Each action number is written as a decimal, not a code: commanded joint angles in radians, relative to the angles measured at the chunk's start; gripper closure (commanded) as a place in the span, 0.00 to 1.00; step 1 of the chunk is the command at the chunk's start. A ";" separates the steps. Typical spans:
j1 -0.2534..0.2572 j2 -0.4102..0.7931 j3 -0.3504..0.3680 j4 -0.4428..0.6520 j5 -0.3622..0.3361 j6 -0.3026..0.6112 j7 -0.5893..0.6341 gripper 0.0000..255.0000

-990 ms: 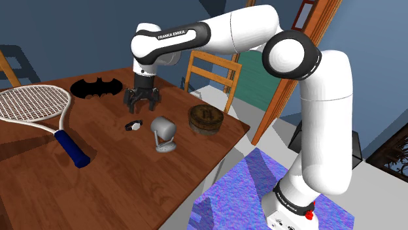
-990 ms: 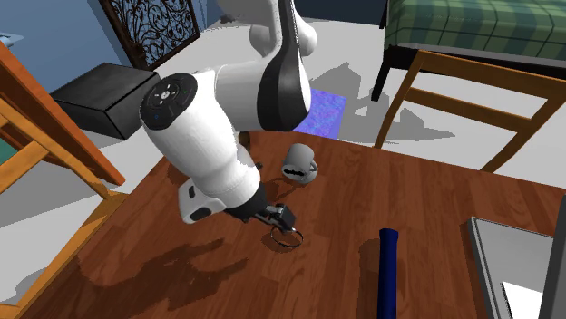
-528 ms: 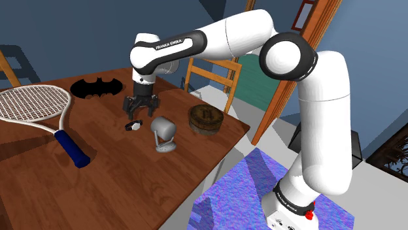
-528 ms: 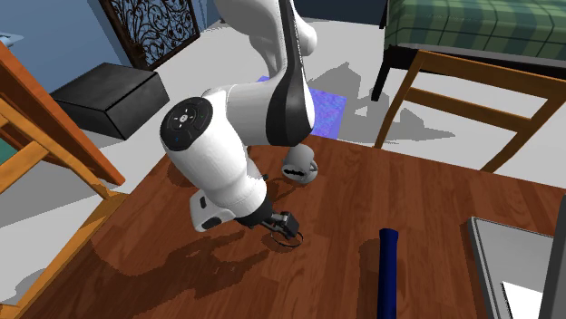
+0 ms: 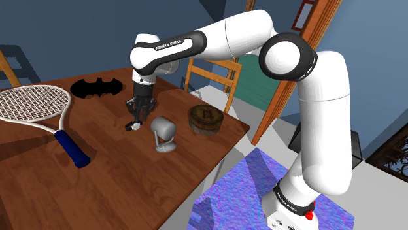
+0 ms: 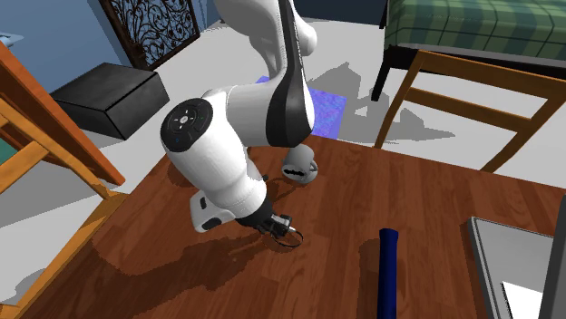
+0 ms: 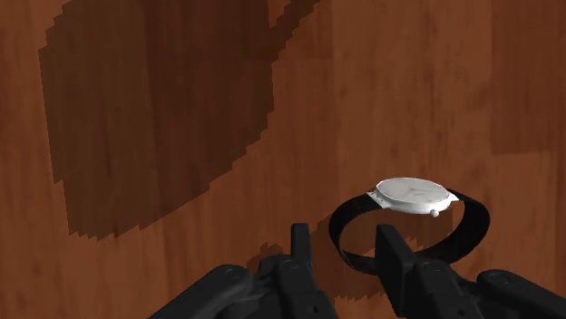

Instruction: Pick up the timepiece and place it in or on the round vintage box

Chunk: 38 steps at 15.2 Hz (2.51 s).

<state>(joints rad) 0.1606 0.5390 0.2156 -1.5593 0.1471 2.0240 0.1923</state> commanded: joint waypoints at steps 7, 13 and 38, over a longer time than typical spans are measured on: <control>0.000 0.000 0.000 0.000 0.000 0.000 0.000 1.00; -0.002 -0.026 0.002 0.028 0.001 -0.053 0.009 1.00; -0.018 -0.117 0.005 0.215 0.006 -0.328 0.043 1.00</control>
<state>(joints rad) 0.1519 0.4441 0.2224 -1.3231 0.1490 1.6981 0.2439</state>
